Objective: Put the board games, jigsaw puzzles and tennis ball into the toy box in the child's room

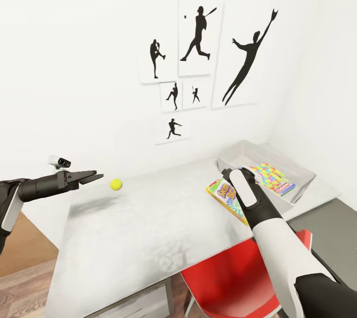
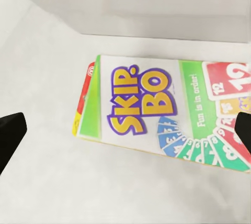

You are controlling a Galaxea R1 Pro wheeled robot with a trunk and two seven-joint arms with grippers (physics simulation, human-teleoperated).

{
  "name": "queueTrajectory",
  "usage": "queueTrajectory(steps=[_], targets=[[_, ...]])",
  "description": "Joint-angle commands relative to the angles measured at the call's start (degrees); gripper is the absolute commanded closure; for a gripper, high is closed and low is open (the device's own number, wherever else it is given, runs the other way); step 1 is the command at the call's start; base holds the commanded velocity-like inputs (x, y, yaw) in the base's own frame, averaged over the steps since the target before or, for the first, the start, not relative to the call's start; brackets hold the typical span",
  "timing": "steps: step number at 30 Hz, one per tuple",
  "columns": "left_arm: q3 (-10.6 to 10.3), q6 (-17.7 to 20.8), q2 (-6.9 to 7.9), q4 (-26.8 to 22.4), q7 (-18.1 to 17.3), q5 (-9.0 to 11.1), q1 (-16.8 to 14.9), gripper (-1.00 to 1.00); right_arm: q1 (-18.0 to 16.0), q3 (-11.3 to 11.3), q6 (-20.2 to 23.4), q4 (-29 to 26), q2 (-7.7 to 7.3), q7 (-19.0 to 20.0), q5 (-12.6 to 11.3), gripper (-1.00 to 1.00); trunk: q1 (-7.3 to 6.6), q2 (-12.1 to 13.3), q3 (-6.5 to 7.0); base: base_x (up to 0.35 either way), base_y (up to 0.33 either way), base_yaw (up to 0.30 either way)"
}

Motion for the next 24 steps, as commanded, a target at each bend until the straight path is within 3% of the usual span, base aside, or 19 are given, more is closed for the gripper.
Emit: queueTrajectory(steps=[1,24], targets=[[0.0,0.6,0.02,0.0,-0.2,0.0,0.0,-1.0,-0.1,0.1,0.2,-0.1,-0.06,-0.4,-0.2,-1.0,0.04,-0.1,-0.12,0.033,0.006,-0.029],[0.0,0.6,-0.03,0.0,-0.2,0.0,0.0,-1.0,0.4,0.2,-0.9,0.0,-0.53,1.0,0.1,-1.0,0.04,-0.1,-0.12,0.051,0.021,-0.003]])
